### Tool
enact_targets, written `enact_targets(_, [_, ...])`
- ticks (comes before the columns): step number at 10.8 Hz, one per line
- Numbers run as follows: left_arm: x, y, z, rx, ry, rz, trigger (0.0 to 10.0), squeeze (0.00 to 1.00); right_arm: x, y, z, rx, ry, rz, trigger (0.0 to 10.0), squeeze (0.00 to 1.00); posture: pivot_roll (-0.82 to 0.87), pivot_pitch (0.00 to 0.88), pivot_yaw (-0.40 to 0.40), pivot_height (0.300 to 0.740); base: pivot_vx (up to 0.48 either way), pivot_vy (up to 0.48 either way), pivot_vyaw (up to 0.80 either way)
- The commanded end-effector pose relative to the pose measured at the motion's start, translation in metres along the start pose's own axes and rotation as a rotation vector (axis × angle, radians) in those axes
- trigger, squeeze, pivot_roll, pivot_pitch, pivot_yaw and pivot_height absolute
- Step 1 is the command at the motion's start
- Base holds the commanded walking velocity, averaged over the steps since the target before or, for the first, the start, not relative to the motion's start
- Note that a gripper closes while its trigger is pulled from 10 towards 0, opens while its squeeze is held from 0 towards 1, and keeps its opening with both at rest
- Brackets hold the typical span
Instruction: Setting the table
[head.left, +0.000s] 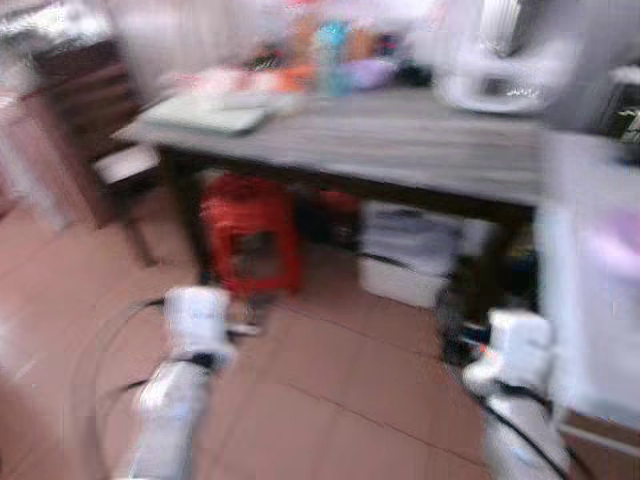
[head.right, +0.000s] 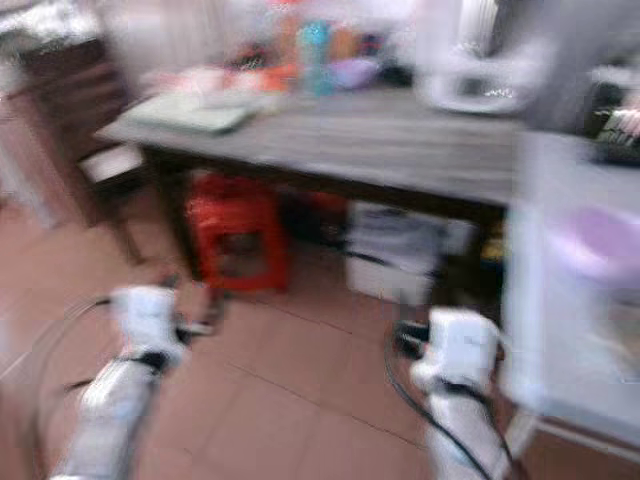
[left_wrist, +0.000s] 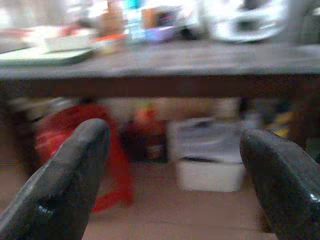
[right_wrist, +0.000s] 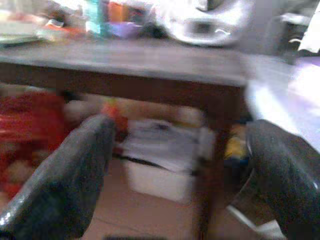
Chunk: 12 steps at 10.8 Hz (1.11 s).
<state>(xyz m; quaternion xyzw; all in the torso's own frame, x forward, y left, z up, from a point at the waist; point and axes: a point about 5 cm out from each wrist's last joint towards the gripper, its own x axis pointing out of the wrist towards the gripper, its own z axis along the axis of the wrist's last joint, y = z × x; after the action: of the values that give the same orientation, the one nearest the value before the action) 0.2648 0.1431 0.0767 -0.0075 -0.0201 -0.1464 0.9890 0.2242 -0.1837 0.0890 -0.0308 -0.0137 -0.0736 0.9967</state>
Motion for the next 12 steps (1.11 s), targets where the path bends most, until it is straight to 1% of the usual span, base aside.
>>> enact_targets(1, [-0.0001,0.0095,0.0073,0.025,-0.017,0.009,10.0,0.0,0.0012,0.0078,0.0058,0.027,-0.021,0.021,10.0,0.0,0.0,0.0,0.043,0.74,0.0,-0.274,0.0])
enact_targets(3, [-0.0045,0.0085,0.0019,0.023,0.002,0.006,10.0,0.0,-0.0012,0.0079,0.0051,0.033,-0.016,0.016,10.0,0.0,0.0,0.0,0.042,0.74,0.0,-0.27,-0.6])
enact_targets(7, [-0.0017,0.008,0.0017,0.02,0.007,0.004,10.0,0.0,0.0017,0.006,0.0062,0.029,-0.02,0.019,10.0,0.0,0.0,0.0,0.037,0.74,0.0,-0.267,-0.69])
enact_targets(10, [-0.0032,0.0075,-0.0002,0.018,0.016,0.006,10.0,0.0,0.0019,0.0076,0.0064,0.03,-0.018,0.023,10.0,0.0,0.0,0.0,0.039,0.74,0.0,-0.25,0.0])
enact_targets(12, [-0.0016,0.008,0.0018,0.013,0.002,0.004,10.0,0.0,0.0023,0.0086,0.0057,0.034,-0.018,0.029,10.0,0.0,0.0,0.0,0.043,0.74,0.0,0.0,0.0])
